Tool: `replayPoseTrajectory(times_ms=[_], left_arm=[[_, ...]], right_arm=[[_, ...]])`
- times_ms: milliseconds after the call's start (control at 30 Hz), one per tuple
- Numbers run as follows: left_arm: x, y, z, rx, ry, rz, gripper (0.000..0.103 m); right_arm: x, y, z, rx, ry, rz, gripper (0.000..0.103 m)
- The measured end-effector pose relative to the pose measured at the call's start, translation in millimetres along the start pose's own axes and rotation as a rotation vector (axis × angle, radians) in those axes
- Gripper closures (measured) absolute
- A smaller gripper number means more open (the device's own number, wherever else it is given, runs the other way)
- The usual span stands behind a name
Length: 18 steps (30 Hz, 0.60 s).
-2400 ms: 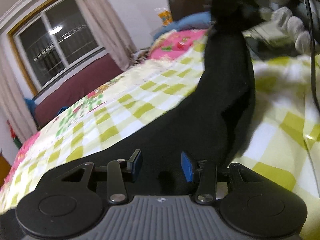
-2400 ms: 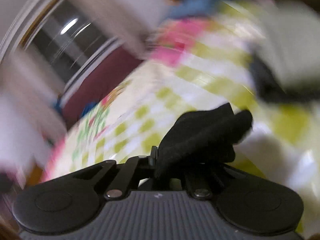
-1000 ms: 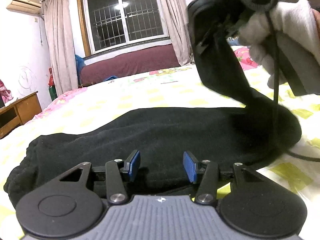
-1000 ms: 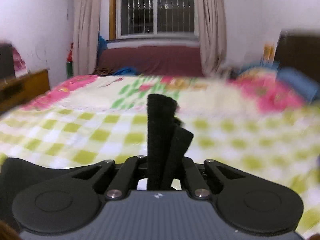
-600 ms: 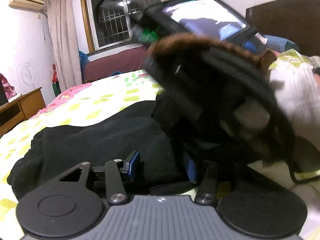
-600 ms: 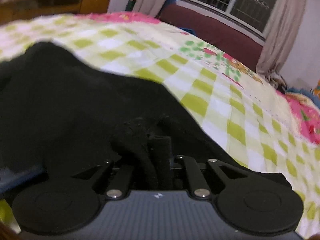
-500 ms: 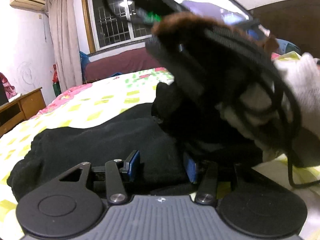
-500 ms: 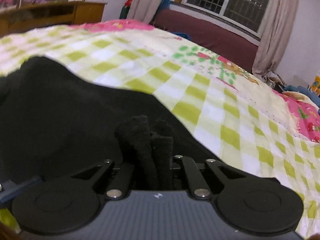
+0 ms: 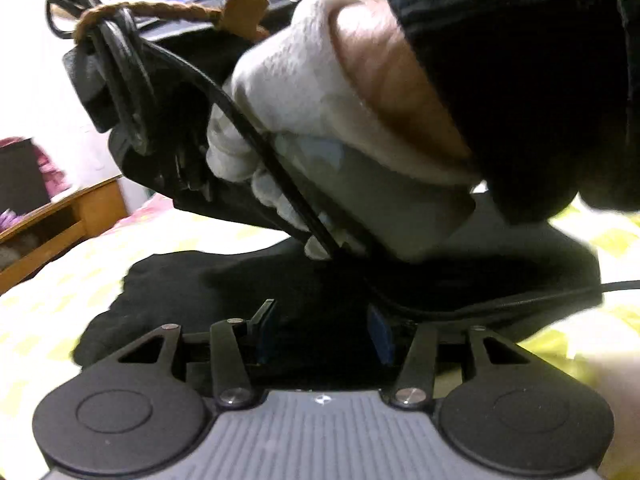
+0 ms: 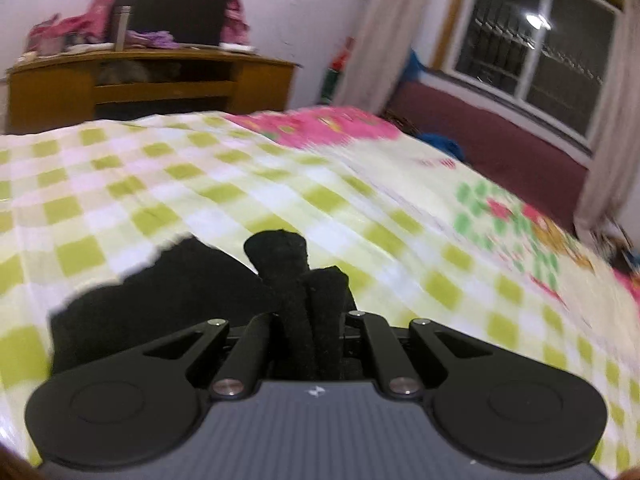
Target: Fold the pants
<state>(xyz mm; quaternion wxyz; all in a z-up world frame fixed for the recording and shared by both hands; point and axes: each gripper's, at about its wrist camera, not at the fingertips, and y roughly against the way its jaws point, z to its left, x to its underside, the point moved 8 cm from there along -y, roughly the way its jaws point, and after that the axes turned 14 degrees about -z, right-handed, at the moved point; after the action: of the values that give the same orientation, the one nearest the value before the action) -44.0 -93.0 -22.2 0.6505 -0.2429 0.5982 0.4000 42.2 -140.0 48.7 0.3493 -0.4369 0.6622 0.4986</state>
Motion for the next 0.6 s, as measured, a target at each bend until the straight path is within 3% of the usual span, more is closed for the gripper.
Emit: replayPoseTrajectory(times_ms=[100,300,500,600], left_arm=[[5.4,1.2,24.8,-0.057,0.056,0.024,0.04],[19.9,10.3,56.8,-0.147,0.154,0.068,0.04],[20.6,29.8,54.1,-0.202,0.15,0.061,0.04],[14.3,19.1,49.9,-0.228,0.146,0.041,0.04]], right_arm=[[-11.3,-11.8,27.8,-0.024,0.004,-0.014,0.097],[15.2,-52.4,79.2,-0.073,0.069,0.102,0.096],[7.1,-56.8,93.7,-0.078,0.011,0.068,0.095],[-1.5,-49.7,95.2,-0.076,0.016,0.026,0.096]])
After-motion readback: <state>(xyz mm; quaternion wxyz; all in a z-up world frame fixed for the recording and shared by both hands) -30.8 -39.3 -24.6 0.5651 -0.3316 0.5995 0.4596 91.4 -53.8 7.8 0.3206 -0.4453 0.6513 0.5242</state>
